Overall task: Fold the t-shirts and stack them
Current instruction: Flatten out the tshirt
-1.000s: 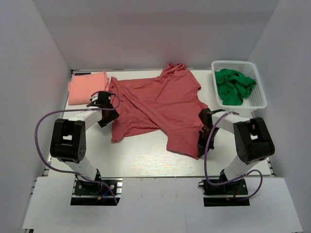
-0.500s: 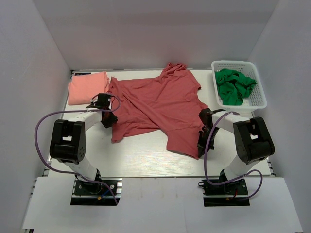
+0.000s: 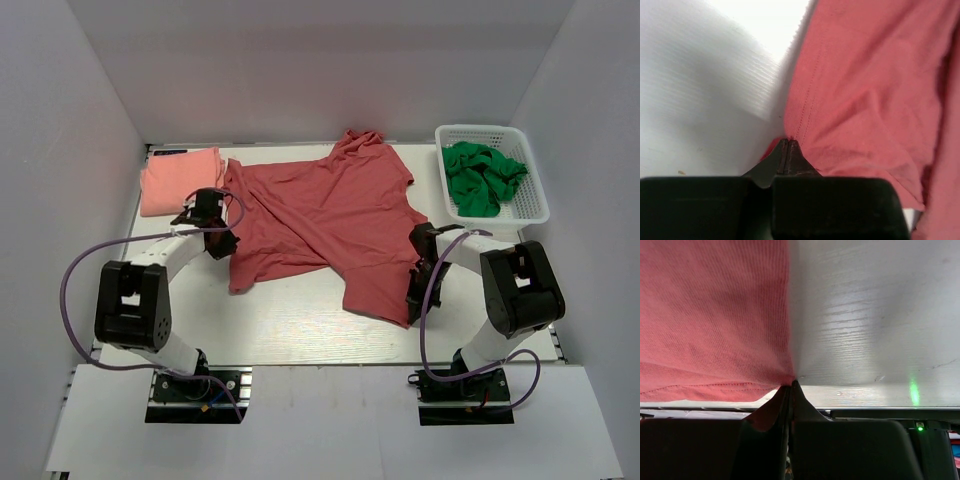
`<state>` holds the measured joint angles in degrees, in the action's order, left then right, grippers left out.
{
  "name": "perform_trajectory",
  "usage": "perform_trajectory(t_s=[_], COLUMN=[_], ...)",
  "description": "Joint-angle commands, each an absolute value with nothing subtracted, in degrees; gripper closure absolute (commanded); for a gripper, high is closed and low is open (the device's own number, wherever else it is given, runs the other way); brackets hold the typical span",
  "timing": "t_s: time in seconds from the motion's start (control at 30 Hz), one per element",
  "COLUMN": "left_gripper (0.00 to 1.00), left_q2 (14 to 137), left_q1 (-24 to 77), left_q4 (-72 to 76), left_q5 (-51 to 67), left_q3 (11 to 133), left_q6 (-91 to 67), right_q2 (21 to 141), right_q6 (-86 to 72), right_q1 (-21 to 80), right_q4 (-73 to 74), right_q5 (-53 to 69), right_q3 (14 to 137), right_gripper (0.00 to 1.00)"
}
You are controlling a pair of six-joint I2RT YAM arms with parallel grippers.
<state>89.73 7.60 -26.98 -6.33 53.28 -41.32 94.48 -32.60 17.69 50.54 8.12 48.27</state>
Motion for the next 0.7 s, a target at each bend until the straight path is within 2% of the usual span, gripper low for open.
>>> perform_trajectory(t_s=[0.0, 0.13, 0.47, 0.67], left_gripper=[1.00, 1.00, 1.00, 1.00], left_q2=[83.0, 77.7, 70.4, 67.7], left_q1=[7.3, 7.3, 7.3, 7.3], left_q4=[-26.8, -27.6, -30.1, -28.6], left_q5=[-4.4, -4.4, -5.7, -10.4], left_q3=[54.1, 56.9, 68.5, 73.5], left_q6=[-40.1, -39.4, -37.6, -37.1], right_q2=[93.9, 88.9, 77.6, 72.0], right_q6=[-31.6, -30.7, -23.2, -22.9], right_q1=[17.2, 17.0, 14.0, 11.0], right_q4=[48.8, 50.2, 52.6, 52.5], right_q5=[0.6, -1.7, -7.3, -18.5], right_q3=[50.0, 54.9, 76.4, 92.2], right_gripper=[1.00, 1.00, 1.00, 1.00])
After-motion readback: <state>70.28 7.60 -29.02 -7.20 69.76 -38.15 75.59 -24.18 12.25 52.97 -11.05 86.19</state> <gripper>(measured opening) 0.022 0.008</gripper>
